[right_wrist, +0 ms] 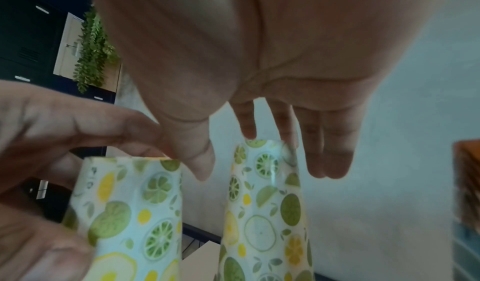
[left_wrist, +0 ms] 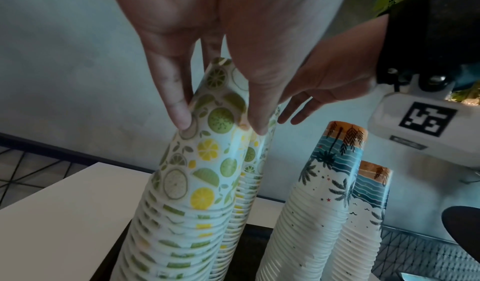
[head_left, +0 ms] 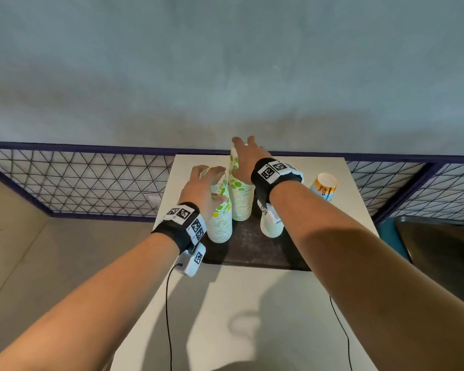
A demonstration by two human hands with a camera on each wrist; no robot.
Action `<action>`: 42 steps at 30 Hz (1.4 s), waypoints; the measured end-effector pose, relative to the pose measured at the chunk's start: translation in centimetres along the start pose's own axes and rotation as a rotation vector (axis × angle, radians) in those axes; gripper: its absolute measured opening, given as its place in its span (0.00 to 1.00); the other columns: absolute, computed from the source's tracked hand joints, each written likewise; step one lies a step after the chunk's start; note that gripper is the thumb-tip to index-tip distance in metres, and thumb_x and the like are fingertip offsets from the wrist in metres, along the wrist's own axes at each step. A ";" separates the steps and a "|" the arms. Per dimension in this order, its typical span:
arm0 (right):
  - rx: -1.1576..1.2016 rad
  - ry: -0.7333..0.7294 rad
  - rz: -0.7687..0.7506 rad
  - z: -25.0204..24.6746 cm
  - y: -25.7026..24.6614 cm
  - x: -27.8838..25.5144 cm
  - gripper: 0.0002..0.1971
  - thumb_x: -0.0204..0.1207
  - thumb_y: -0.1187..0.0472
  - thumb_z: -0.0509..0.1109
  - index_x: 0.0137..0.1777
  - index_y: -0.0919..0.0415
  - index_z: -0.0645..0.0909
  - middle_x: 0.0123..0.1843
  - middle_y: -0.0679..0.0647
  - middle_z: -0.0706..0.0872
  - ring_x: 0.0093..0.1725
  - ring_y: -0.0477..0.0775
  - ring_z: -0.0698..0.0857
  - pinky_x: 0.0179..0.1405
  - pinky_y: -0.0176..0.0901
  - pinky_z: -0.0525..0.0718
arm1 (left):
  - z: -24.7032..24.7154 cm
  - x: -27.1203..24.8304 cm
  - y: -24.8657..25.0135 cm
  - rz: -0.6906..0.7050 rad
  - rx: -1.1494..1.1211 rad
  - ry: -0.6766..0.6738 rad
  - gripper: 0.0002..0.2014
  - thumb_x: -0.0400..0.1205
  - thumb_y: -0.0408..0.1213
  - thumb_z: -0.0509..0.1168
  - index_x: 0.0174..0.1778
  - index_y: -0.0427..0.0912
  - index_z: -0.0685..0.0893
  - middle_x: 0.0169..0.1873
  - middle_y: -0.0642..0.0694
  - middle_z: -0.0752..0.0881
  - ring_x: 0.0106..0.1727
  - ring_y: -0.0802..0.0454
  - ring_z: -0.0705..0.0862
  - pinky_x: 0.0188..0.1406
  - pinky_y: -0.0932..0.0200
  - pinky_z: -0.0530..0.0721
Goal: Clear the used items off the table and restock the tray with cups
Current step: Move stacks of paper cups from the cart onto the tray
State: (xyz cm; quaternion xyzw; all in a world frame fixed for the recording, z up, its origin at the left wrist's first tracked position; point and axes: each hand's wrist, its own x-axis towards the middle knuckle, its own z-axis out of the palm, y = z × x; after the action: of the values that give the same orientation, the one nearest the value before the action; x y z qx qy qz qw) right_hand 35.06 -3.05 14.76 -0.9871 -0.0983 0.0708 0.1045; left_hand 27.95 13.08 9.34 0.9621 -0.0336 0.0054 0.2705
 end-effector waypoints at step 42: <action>0.100 0.104 0.108 -0.6 7.8 -7.2 0.41 0.74 0.51 0.72 0.87 0.49 0.60 0.88 0.59 0.57 0.84 0.70 0.61 0.77 0.63 0.73 | -0.5 1.5 6.0 0.325 0.177 0.030 0.47 0.72 0.53 0.78 0.86 0.62 0.63 0.87 0.41 0.53 0.87 0.34 0.56 0.81 0.39 0.70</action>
State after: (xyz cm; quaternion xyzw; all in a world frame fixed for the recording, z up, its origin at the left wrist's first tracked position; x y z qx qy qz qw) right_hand 29.51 -12.11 14.50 -0.9868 -0.0359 0.0298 0.1548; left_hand 29.09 8.11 12.97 0.9639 -0.1837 0.0663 0.1809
